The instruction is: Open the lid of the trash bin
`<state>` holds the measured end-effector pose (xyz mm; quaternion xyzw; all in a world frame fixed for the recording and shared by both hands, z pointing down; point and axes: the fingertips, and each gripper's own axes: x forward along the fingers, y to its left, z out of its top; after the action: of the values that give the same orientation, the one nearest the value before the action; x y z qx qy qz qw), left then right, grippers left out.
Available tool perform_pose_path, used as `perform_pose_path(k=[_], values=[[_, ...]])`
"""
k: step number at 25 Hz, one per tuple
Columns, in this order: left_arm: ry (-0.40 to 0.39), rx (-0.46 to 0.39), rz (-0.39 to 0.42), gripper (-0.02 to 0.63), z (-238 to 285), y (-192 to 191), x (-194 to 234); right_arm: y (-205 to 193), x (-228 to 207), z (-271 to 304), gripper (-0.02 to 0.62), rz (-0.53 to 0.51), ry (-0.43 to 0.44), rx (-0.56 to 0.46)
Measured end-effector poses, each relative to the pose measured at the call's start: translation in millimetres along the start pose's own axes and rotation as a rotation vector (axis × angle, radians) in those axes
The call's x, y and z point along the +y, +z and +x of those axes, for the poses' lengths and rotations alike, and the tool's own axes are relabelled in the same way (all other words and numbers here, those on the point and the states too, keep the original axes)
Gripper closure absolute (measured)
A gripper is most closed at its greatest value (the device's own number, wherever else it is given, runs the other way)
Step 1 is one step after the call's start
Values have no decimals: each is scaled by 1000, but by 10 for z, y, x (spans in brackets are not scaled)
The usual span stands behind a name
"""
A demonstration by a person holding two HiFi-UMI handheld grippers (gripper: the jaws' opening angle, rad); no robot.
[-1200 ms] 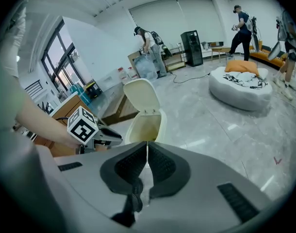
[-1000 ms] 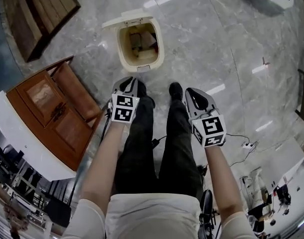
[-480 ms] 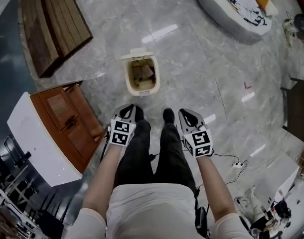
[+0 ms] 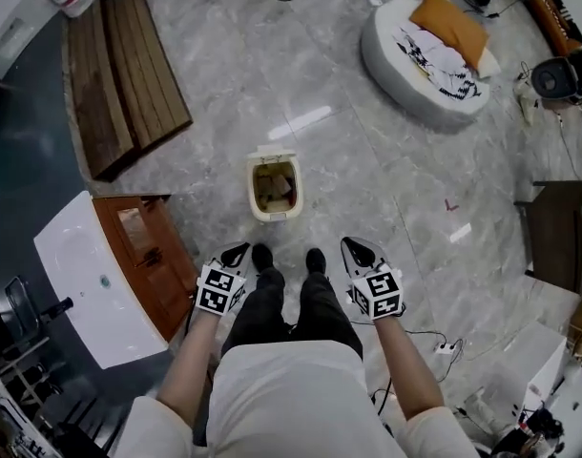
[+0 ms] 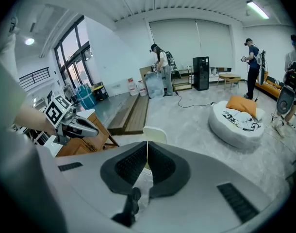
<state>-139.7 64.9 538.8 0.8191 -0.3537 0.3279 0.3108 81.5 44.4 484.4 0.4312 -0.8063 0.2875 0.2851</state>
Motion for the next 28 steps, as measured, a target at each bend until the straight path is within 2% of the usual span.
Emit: perform_pose_path(k=[7, 17, 22, 28], values=[[28, -134, -14, 588, -677, 414, 50, 443, 219, -375, 565, -45, 8, -73], [56, -280, -21, 588, -1423, 682, 22, 955, 408, -835, 565, -142, -28, -184], [70, -343, -8, 588, -1692, 829, -96, 1133, 512, -1116, 565, -175, -38, -250], [105, -467, -5, 588, -2041, 1151, -268, 1395, 441, -1362, 565, -201, -42, -321]])
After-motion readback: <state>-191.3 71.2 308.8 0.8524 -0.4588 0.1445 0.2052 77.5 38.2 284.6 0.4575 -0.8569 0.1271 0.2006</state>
